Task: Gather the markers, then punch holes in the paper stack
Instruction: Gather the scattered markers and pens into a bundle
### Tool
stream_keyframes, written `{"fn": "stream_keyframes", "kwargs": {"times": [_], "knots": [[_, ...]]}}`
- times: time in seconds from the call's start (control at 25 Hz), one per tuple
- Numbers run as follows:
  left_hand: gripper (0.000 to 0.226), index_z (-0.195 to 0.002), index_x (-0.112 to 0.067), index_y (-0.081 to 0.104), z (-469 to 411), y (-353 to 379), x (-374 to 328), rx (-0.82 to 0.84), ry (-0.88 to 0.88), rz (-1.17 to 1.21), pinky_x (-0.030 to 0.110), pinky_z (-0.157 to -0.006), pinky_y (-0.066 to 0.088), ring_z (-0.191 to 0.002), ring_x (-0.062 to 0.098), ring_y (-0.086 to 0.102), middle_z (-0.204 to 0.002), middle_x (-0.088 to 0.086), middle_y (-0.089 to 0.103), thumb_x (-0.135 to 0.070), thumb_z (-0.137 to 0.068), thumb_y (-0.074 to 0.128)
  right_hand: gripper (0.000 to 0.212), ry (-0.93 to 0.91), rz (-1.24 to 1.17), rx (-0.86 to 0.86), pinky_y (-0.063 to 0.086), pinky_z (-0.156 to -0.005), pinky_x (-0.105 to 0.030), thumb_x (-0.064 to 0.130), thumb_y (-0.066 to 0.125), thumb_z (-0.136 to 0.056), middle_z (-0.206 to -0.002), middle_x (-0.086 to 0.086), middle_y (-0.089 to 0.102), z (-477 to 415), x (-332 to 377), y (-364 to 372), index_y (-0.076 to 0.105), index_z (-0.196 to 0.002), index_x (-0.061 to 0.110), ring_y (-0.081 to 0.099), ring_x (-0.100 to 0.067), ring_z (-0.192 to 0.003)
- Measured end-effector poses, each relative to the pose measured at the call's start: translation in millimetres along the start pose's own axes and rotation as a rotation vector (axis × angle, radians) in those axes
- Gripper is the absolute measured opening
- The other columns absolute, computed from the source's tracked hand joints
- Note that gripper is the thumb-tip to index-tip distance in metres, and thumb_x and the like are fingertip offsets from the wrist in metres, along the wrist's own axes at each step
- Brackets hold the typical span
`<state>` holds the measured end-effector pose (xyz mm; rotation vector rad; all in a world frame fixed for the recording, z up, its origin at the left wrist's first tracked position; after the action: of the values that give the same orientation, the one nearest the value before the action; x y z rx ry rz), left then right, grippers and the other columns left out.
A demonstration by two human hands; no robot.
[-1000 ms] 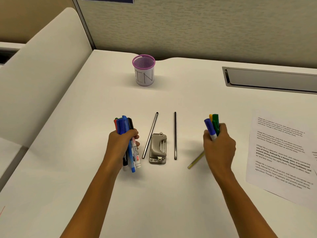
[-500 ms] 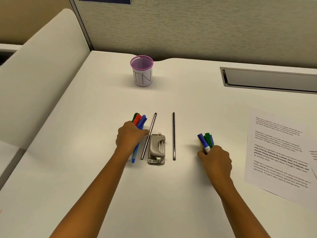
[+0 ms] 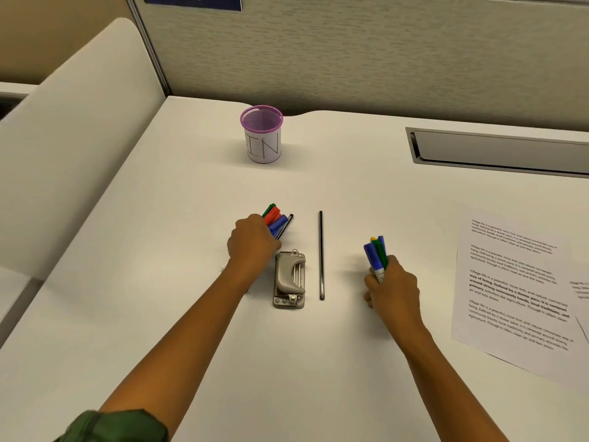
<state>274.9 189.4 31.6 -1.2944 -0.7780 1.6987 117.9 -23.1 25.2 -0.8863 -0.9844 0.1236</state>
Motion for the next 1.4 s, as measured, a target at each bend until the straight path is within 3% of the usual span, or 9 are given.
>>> {"fn": "stream_keyframes", "kwargs": {"times": [0.16,0.28,0.4,0.64,0.8,0.96,1.12,1.28,1.4], "knots": [[0.036,-0.089,-0.007,0.048,-2.8,-6.1,14.0,0.054,-0.022,0.120,0.025,-0.051,0.035,-0.062,0.019,0.050,-0.071,0.003,0.051,-0.029,-0.074,0.074,0.029,-0.123,0.028,-0.021,0.034,-0.051,-0.020,0.022,0.061,-0.091,-0.093,-0.008,0.055,-7.0,29.0,14.1,0.049,-0.110,0.004,0.050,-0.018,-0.072],[0.030,-0.085,-0.009,0.051,-0.2,-9.5,32.6,0.156,-0.092,0.285,0.024,-0.047,0.035,-0.056,0.015,0.048,-0.066,0.002,0.051,-0.032,-0.078,0.069,0.029,-0.145,0.046,-0.037,0.035,-0.055,-0.024,0.029,0.062,-0.089,-0.092,-0.006,0.056,-13.6,48.3,28.1,0.051,-0.105,0.006,0.049,-0.018,-0.071],[0.018,-0.083,-0.007,0.064,7.3,-10.3,45.6,0.286,-0.152,0.582,0.025,-0.058,0.049,-0.065,0.021,0.062,-0.074,0.007,0.066,-0.025,-0.080,0.065,0.037,-0.119,0.142,-0.006,0.037,-0.061,-0.028,0.039,0.062,-0.088,-0.092,-0.003,0.053,-17.8,59.3,43.6,0.051,-0.106,0.009,0.050,-0.020,-0.074],[0.009,-0.087,-0.005,0.061,30.3,0.5,50.4,0.544,-0.295,1.149,0.027,-0.059,0.058,-0.073,0.020,0.074,-0.076,0.006,0.076,-0.007,-0.089,0.053,0.030,-0.051,0.288,0.015,0.035,-0.061,-0.027,0.030,0.062,-0.084,-0.097,-0.011,0.060,-19.0,57.8,57.5,0.053,-0.100,0.007,0.047,-0.023,-0.072],[0.013,-0.095,-0.002,0.064,44.4,1.2,52.1,0.560,-0.396,1.351,0.028,-0.057,0.058,-0.069,0.018,0.073,-0.078,0.008,0.076,-0.007,-0.088,0.054,0.030,-0.004,0.215,0.075,0.031,-0.051,-0.025,0.035,0.064,-0.079,-0.077,-0.003,0.051,-24.6,50.0,47.7,0.046,-0.085,0.011,0.049,-0.024,-0.067],[0.010,-0.089,-0.004,0.067,57.9,2.9,47.6,0.567,-0.419,1.468,0.031,-0.060,0.060,-0.065,0.017,0.072,-0.073,0.006,0.073,-0.004,-0.079,0.063,0.025,0.085,-0.189,0.172,0.048,-0.052,-0.025,0.031,0.060,-0.083,-0.068,-0.003,0.063,-20.9,56.4,35.0,0.056,-0.089,0.007,0.060,-0.018,-0.057],[0.009,-0.087,-0.008,0.066,65.4,6.0,40.2,0.539,-0.417,1.530,0.034,-0.072,0.056,-0.069,0.018,0.070,-0.073,0.006,0.070,-0.011,-0.079,0.069,0.011,-0.003,-0.532,0.372,0.059,-0.061,-0.031,0.014,0.054,-0.091,-0.071,-0.004,0.070,2.5,99.2,40.7,0.058,-0.094,0.005,0.068,-0.018,-0.057],[0.011,-0.086,-0.007,0.069,70.9,4.1,36.0,0.465,-0.361,1.554,0.034,-0.057,0.059,-0.065,0.020,0.071,-0.073,0.009,0.072,-0.018,-0.084,0.067,0.024,-0.204,-0.251,0.435,0.048,-0.056,-0.020,0.034,0.055,-0.093,-0.083,-0.002,0.061,35.6,135.6,60.5,0.053,-0.105,0.014,0.058,-0.010,-0.065],[0.017,-0.082,-0.013,0.075,78.4,2.9,33.7,0.438,-0.358,1.648,0.034,-0.055,0.059,-0.068,0.019,0.073,-0.077,0.009,0.075,-0.026,-0.085,0.065,0.040,-0.274,-0.077,0.377,0.050,-0.072,-0.031,0.048,0.052,-0.091,-0.099,-0.007,0.057,50.6,147.6,74.2,0.049,-0.108,0.012,0.058,-0.018,-0.083]]}}
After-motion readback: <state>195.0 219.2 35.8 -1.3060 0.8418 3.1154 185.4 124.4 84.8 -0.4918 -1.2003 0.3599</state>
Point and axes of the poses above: each hand's wrist, its own z-axis away from the middle knuckle, its own y-axis out of the palm, x = y × z, the point moved 6 cm from there along -z, towards the middle knuckle
